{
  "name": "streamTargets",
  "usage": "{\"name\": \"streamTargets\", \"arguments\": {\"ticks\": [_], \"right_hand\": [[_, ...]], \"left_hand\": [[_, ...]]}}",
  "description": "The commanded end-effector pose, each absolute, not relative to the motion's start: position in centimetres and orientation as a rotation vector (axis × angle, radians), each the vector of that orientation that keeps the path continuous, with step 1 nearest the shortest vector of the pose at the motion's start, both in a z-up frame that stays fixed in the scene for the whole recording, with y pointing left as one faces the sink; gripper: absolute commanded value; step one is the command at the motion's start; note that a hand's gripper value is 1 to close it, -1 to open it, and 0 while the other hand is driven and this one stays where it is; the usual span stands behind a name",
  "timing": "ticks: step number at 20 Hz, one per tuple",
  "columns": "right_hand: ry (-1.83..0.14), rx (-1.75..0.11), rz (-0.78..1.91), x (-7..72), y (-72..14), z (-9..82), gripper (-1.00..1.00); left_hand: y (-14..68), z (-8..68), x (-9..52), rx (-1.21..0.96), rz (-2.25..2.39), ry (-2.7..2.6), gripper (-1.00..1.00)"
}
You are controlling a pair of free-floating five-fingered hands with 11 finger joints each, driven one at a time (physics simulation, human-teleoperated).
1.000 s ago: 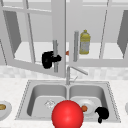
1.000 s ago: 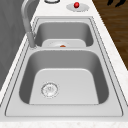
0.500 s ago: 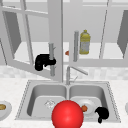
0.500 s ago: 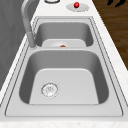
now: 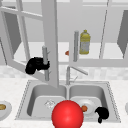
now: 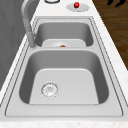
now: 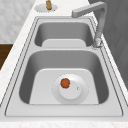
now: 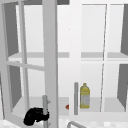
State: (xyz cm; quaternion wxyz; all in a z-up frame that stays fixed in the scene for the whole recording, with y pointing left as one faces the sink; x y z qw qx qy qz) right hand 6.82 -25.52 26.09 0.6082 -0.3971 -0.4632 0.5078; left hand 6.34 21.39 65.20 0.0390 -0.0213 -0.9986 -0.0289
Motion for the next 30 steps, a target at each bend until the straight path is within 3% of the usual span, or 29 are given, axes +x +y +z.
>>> {"name": "streamTargets", "arguments": {"ticks": [1, 30], "right_hand": [[-1.070, -0.917, 1.173, 6.8, -25.5, 26.1, 0.00], [-1.070, -0.917, 1.173, 6.8, -25.5, 26.1, 0.00]], "left_hand": [[24.3, 64.8, 5.2, -0.063, -0.132, -3.117, 1.00], [40.8, 63.4, -3.3, -0.670, -0.063, -3.056, 1.00]]}}
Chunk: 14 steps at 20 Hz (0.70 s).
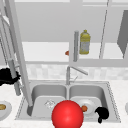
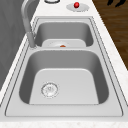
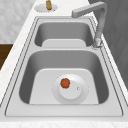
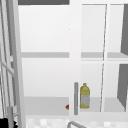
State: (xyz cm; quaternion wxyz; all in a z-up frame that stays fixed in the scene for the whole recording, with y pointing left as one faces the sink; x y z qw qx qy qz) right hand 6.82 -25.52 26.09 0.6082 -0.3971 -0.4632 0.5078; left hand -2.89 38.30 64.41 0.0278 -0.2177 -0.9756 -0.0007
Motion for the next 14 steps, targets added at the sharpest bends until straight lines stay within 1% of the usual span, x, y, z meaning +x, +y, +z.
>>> {"name": "streamTargets", "arguments": {"ticks": [1, 14], "right_hand": [[-1.070, -0.917, 1.173, 6.8, -25.5, 26.1, 0.00], [-1.070, -0.917, 1.173, 6.8, -25.5, 26.1, 0.00]], "left_hand": [[41.4, 63.3, -3.5, -0.683, -0.060, -3.055, 1.00], [49.8, 61.6, -5.3, -0.835, 0.028, -3.022, 1.00]]}}
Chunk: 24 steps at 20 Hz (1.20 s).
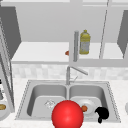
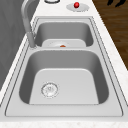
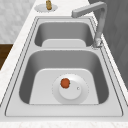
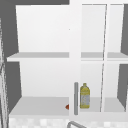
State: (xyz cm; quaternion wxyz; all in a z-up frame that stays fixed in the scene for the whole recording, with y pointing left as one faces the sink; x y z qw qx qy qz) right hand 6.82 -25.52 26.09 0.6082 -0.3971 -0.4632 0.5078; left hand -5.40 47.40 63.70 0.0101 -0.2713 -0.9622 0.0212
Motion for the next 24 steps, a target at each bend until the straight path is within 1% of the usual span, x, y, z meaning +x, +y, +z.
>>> {"name": "streamTargets", "arguments": {"ticks": [1, 11, 17, 21, 22, 23, 24], "right_hand": [[-1.070, -0.917, 1.173, 6.8, -25.5, 26.1, 0.00], [-1.070, -0.917, 1.173, 6.8, -25.5, 26.1, 0.00], [-1.070, -0.917, 1.173, 6.8, -25.5, 26.1, 0.00], [-1.070, -0.917, 1.173, 6.8, -25.5, 26.1, 0.00], [-1.070, -0.917, 1.173, 6.8, -25.5, 26.1, 0.00], [-1.070, -0.917, 1.173, 6.8, -25.5, 26.1, 0.00], [-1.070, -0.917, 1.173, 6.8, -25.5, 26.1, 0.00]], "left_hand": [[50.5, 61.5, -5.4, -0.852, 0.036, -3.022, 1.00], [56.8, 60.8, -5.2, -1.008, 0.100, -2.996, 1.00], [60.4, 60.6, -4.7, -1.136, 0.145, -2.966, 1.00], [61.5, 61.2, -5.0, -1.150, 0.197, -2.976, 1.00], [61.7, 61.7, -5.0, -1.138, 0.204, -2.958, -1.00], [62.0, 62.0, -4.9, -1.112, 0.208, -2.936, -1.00], [62.2, 61.8, -7.0, -1.147, 0.133, -2.975, -1.00]]}}
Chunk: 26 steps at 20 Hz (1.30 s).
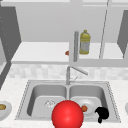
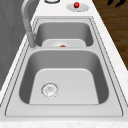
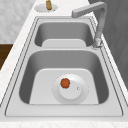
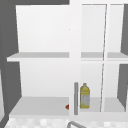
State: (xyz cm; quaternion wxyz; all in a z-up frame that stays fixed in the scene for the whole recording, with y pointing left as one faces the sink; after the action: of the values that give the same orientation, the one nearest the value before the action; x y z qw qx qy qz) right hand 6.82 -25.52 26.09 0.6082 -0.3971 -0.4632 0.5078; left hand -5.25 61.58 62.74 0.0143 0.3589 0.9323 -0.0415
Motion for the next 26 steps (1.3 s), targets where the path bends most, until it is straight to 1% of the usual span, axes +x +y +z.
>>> {"name": "streamTargets", "arguments": {"ticks": [1, 8, 10, 18, 26], "right_hand": [[-1.070, -0.917, 1.173, 6.8, -25.5, 26.1, 0.00], [-1.070, -0.917, 1.173, 6.8, -25.5, 26.1, 0.00], [-1.070, -0.917, 1.173, 6.8, -25.5, 26.1, 0.00], [-1.070, -0.917, 1.173, 6.8, -25.5, 26.1, 0.00], [-1.070, -0.917, 1.173, 6.8, -25.5, 26.1, 0.00]], "left_hand": [[62.9, 60.9, -7.5, 1.107, -0.148, 2.869, -1.00], [67.3, 56.6, -12.1, 1.103, -0.226, 2.764, -1.00], [68.2, 54.9, -12.4, 1.113, -0.220, 2.761, -1.00], [64.6, 50.1, -13.0, 1.056, -0.046, 2.781, -1.00], [62.9, 45.0, -12.6, 1.033, -0.029, 2.839, -1.00]]}}
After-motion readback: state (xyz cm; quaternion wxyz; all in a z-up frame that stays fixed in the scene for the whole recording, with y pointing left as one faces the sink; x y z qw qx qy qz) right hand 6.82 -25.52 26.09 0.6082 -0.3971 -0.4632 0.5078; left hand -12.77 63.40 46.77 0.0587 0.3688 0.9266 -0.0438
